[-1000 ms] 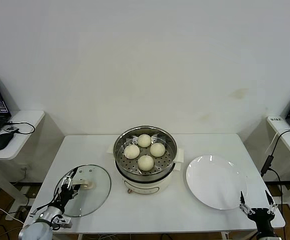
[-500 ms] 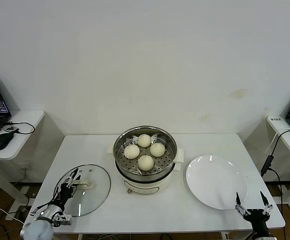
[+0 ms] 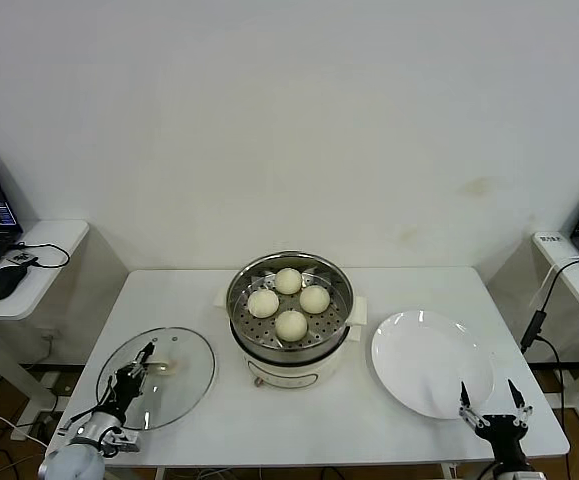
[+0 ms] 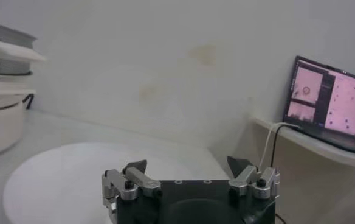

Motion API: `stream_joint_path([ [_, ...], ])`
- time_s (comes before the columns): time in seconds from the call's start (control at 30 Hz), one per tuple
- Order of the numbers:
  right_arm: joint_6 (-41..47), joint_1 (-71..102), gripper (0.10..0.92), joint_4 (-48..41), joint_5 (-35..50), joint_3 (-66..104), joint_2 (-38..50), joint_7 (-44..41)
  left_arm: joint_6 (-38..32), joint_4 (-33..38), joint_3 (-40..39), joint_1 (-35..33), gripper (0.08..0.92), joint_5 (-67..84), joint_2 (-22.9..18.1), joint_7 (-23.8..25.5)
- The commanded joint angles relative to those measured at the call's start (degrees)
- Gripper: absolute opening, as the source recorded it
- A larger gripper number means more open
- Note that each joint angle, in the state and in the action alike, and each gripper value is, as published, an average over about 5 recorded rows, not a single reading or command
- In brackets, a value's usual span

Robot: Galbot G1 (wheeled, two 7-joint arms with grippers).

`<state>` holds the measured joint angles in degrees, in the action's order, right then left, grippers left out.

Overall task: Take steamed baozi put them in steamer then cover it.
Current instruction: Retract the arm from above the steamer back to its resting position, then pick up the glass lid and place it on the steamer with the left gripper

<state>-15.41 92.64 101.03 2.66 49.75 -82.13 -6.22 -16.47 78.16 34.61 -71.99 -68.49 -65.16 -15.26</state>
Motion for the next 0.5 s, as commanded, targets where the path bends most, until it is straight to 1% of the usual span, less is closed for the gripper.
stream_joint_path([
  [0.03, 0.0, 0.5, 0.823, 0.6, 0.1, -1.5, 0.0, 0.1, 4.6, 9.5, 1.9, -3.4, 0.149, 3.3, 1.7, -0.4],
  [0.23, -0.1, 2.1, 0.823, 2.1, 0.0, -2.3, 0.0, 0.3, 11.4, 19.7, 4.1, -6.1, 0.149, 7.3, 4.4, 5.5],
  [0.5, 0.4, 2.5, 0.823, 3.4, -1.3, -3.2, -0.3, 0.5, 17.5, 31.1, 3.1, -5.9, 0.149, 11.0, 8.5, 12.3],
])
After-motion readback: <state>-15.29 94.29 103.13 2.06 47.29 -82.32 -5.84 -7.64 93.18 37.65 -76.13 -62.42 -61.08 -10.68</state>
